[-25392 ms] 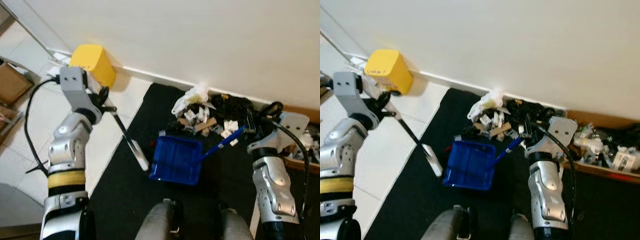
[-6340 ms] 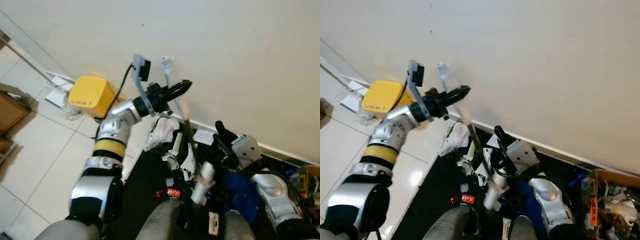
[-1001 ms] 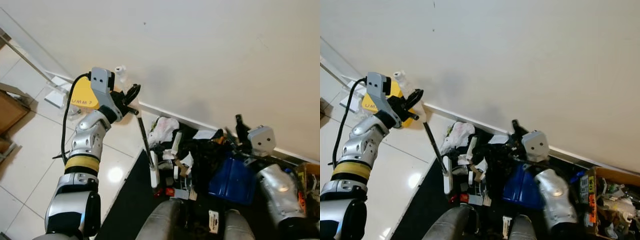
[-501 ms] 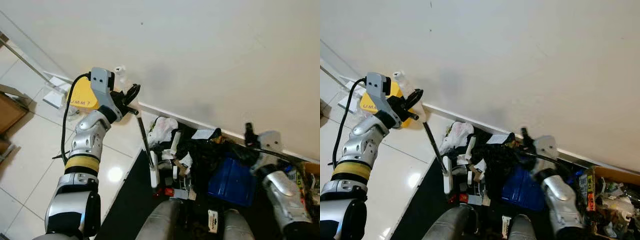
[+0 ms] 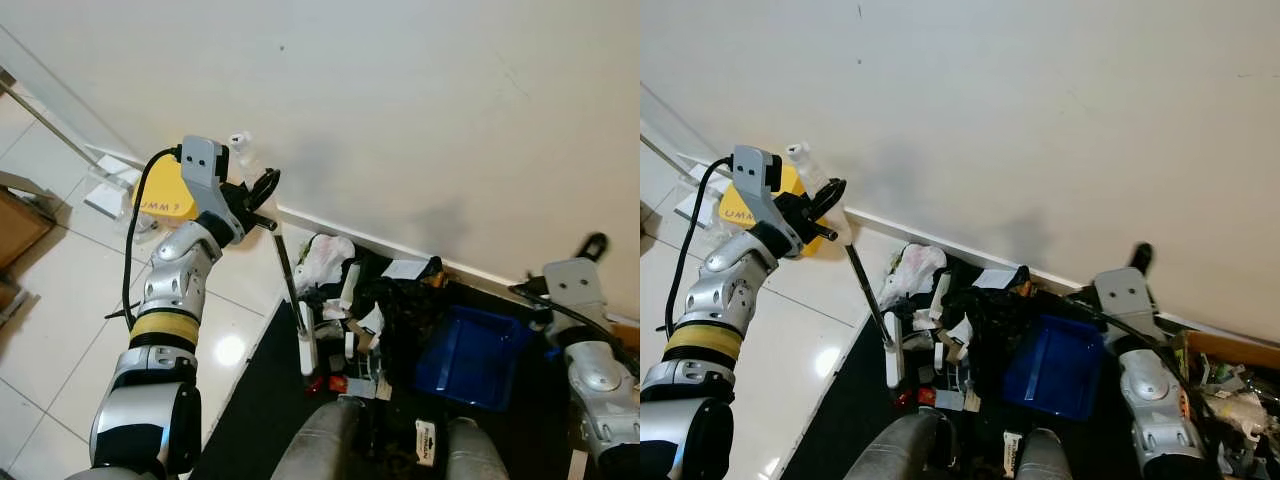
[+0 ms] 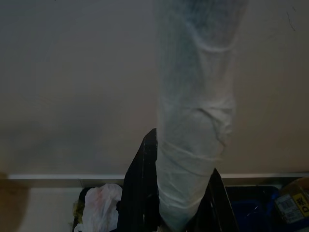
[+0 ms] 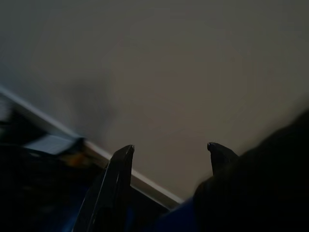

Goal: Sweep floor

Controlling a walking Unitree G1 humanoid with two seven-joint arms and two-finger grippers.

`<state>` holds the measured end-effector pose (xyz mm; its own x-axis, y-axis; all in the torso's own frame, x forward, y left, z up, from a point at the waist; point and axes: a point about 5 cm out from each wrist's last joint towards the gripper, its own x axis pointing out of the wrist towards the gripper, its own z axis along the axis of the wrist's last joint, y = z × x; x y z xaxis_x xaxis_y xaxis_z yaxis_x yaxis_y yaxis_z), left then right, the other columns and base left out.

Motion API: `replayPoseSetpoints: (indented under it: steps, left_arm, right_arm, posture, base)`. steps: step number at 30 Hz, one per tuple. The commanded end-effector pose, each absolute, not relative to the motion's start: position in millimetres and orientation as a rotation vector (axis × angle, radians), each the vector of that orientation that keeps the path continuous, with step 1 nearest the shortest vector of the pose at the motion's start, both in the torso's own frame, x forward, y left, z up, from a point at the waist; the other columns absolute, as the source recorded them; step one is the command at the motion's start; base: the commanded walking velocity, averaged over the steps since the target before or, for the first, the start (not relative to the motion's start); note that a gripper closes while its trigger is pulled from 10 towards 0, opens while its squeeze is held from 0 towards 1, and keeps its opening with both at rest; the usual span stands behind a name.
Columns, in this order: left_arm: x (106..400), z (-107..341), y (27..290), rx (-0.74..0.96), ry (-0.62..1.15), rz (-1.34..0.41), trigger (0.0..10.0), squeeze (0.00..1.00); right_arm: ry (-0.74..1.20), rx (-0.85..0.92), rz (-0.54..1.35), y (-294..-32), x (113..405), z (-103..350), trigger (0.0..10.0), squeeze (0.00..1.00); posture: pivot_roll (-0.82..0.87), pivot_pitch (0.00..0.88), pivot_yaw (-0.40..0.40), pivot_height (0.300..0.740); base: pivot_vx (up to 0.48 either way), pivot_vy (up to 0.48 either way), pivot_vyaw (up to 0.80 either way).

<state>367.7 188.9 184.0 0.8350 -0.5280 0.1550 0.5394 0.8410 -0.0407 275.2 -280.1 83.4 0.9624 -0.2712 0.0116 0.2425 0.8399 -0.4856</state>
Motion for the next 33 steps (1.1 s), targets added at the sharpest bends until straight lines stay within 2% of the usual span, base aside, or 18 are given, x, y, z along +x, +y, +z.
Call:
replayPoseSetpoints:
  steps: [1,8,11,17,24,25,26,27,28,32,33]
  left_arm:
    - [365.5,179.1,195.2,-0.070,-0.131,-0.551,10.0,0.00]
    - [365.5,178.2,194.7,-0.074,-0.131,-0.549,10.0,0.00]
    - [365.8,178.4,194.3,-0.076,-0.133,-0.548,10.0,0.00]
    - [365.3,176.7,193.5,-0.079,-0.132,-0.548,10.0,0.00]
    - [366.3,176.0,190.6,-0.086,-0.134,-0.552,10.0,0.00]
    - [366.5,176.1,190.5,-0.087,-0.134,-0.552,10.0,0.00]
    - [366.5,176.1,190.5,-0.087,-0.134,-0.552,10.0,0.00]
    - [366.5,176.2,190.3,-0.087,-0.135,-0.552,10.0,0.00]
    - [366.6,176.4,190.4,-0.088,-0.136,-0.552,10.0,0.00]
    - [366.4,176.3,191.0,-0.088,-0.137,-0.550,10.0,0.00]
    - [366.2,175.9,191.6,-0.088,-0.137,-0.547,10.0,0.00]
  right_arm:
    - [0.091,-0.533,-0.304,-281.4,269.8,77.2,10.0,0.00]
    - [0.079,-0.609,-0.455,-291.7,263.2,82.5,10.0,0.00]
    - [0.017,-0.669,-0.526,-301.6,262.1,99.6,10.0,0.00]
    - [-0.081,-0.609,-0.545,-302.9,264.8,122.1,10.0,0.00]
    - [-0.020,-0.637,-0.583,-312.3,263.1,125.4,10.0,0.00]
    - [0.001,-0.630,-0.579,-311.9,262.2,121.8,6.8,0.00]
    - [0.001,-0.630,-0.579,-311.9,262.2,121.8,6.8,0.00]
    - [0.025,-0.628,-0.568,-311.1,261.2,117.4,4.7,0.00]
    - [0.051,-0.619,-0.564,-310.4,259.7,113.0,4.4,0.00]
    - [0.113,-0.623,-0.541,-308.9,257.3,104.7,4.7,0.00]
    - [0.141,-0.614,-0.539,-308.8,255.2,100.9,4.3,0.00]
  posture:
    - [0.10,0.250,0.153,0.740]
    - [0.09,0.248,0.151,0.740]
    - [0.09,0.246,0.149,0.740]
    - [0.08,0.244,0.148,0.740]
    - [0.07,0.235,0.146,0.740]
    - [0.07,0.235,0.146,0.740]
    - [0.07,0.235,0.146,0.740]
    - [0.07,0.233,0.143,0.740]
    - [0.07,0.233,0.141,0.740]
    - [0.07,0.232,0.140,0.740]
    - [0.07,0.232,0.136,0.740]
  base:
    - [0.000,0.000,0.00]
    - [0.000,0.000,0.00]
    - [0.000,0.000,0.00]
    - [0.000,0.000,0.00]
    - [0.000,0.000,0.00]
    - [0.000,0.000,0.00]
    - [0.000,0.000,0.00]
    - [0.000,0.000,0.00]
    - [0.000,0.000,0.00]
    - [0.000,0.000,0.00]
    - [0.000,0.000,0.00]
